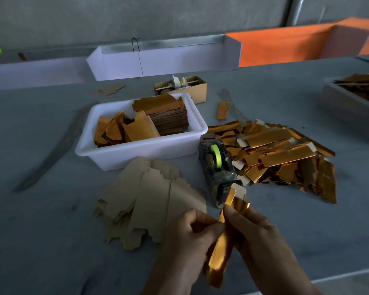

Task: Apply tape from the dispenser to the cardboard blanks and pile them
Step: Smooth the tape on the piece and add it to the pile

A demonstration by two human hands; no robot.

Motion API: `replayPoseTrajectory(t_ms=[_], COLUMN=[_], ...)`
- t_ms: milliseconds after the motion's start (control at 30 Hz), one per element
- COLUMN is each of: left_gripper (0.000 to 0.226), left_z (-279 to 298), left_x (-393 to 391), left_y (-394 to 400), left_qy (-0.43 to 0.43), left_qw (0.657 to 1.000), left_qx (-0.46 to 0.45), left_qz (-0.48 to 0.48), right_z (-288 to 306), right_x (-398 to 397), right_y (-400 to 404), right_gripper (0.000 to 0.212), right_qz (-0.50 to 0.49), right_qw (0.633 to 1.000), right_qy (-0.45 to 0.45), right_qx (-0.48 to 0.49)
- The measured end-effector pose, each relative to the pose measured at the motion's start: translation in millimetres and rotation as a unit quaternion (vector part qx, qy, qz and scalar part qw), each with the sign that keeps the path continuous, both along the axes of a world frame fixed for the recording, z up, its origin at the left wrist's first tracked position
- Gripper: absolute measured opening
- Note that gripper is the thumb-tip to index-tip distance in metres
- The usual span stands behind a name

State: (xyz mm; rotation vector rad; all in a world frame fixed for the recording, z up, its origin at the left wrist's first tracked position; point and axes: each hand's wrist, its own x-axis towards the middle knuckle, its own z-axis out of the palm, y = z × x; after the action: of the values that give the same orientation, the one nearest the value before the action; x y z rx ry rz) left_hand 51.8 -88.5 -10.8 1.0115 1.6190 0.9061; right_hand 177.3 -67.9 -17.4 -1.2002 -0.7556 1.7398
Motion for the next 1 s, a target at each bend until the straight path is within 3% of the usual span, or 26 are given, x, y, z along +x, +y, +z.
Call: replayPoseTrajectory(t_ms=[167, 233, 300, 367, 467, 600, 1000], left_gripper=[0.012, 0.012, 0.017, 0.016, 0.017, 0.021, 0.01], left_z=[-2.2, -0.8, -0.8, 2.2, 7.1, 4.1, 0.7], left_x=[-0.5, -0.6, -5.7, -12.6, -20.0, -19.7, 10.9], left_y=[2.5, 4.3, 8.3, 12.0, 17.1, 23.9, 41.0], left_qy=[-0.002, -0.023, -0.025, -0.039, -0.106, -0.151, -0.164], left_qw=[1.0, 0.999, 0.997, 0.993, 0.987, 0.984, 0.984], left_qx=[-0.007, 0.003, 0.033, 0.06, 0.061, 0.028, 0.031], left_qz=[-0.011, 0.023, 0.066, 0.095, 0.102, 0.088, 0.064], right_z=[1.8, 5.0, 12.8, 20.0, 22.8, 19.6, 14.6], right_x=[-3.2, 0.3, 7.7, 16.9, 22.1, 12.1, 4.0], right_y=[1.6, 7.8, 19.1, 33.8, 57.2, 70.5, 71.8], right_gripper=[0.013, 0.012, 0.009, 0.009, 0.01, 0.012, 0.022], right_qz=[0.014, 0.002, -0.045, -0.079, -0.032, 0.047, 0.036], right_qw=[0.995, 0.968, 0.919, 0.892, 0.874, 0.895, 0.915], right_qy=[-0.091, -0.222, -0.332, -0.367, -0.415, -0.4, -0.379], right_qx=[0.045, 0.115, 0.206, 0.252, 0.252, 0.191, 0.135])
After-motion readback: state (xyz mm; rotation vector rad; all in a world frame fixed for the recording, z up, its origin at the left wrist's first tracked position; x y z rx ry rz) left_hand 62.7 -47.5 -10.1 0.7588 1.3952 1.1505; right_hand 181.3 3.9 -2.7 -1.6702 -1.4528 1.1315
